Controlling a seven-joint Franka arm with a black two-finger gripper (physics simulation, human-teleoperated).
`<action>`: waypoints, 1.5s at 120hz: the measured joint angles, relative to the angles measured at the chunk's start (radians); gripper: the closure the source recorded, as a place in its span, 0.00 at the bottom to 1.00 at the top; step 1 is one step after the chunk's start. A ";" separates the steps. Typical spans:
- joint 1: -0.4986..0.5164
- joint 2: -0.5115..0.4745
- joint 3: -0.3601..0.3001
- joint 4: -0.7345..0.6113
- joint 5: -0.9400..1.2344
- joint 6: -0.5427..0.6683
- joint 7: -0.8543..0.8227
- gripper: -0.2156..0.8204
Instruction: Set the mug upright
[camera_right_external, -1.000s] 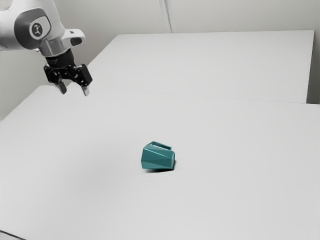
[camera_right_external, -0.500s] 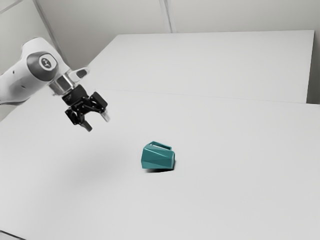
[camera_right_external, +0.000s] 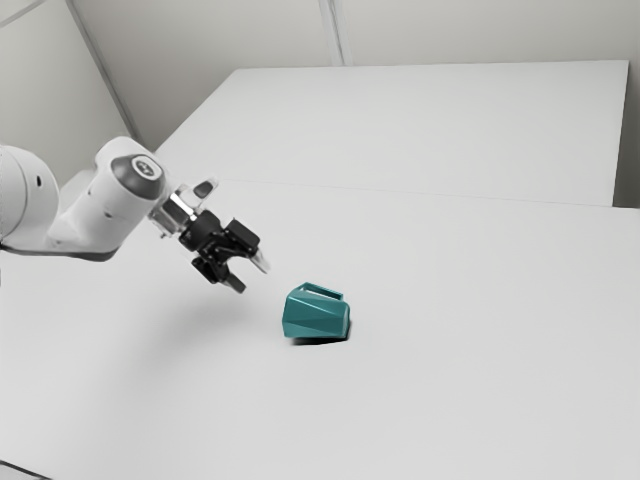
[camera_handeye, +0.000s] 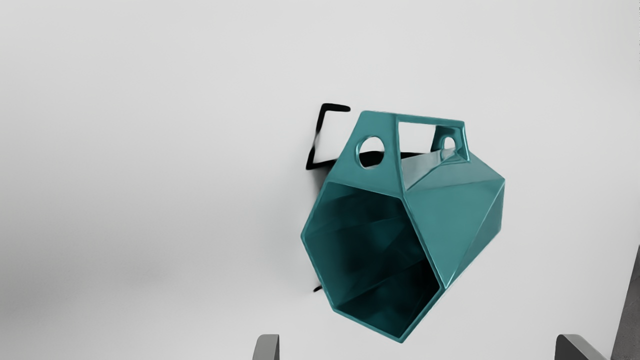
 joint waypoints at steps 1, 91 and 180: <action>0.000 0.002 0.000 -0.002 -0.004 0.001 0.004 0.21; -0.054 0.068 -0.062 -0.070 -0.256 0.078 0.199 0.21; -0.059 0.030 -0.075 -0.026 -0.172 0.112 0.233 0.93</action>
